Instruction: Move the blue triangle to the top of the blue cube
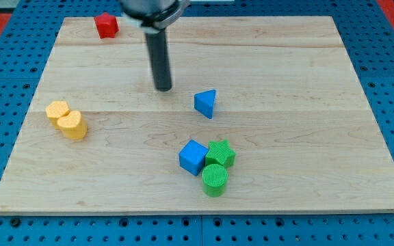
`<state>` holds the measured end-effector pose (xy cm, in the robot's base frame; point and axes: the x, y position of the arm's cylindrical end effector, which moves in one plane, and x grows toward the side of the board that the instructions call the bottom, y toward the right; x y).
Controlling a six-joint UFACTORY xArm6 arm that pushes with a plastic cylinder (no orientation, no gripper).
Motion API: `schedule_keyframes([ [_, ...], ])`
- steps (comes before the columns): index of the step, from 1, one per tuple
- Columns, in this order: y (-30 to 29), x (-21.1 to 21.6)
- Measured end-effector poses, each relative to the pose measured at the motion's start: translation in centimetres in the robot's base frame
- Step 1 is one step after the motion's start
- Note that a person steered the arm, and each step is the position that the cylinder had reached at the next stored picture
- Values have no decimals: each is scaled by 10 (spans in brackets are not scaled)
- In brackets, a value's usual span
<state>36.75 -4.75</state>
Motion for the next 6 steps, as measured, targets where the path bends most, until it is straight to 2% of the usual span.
schedule_keyframes([
  [1, 58, -5],
  [3, 30, 79],
  [4, 20, 80],
  [5, 47, 40],
  [6, 70, 55],
])
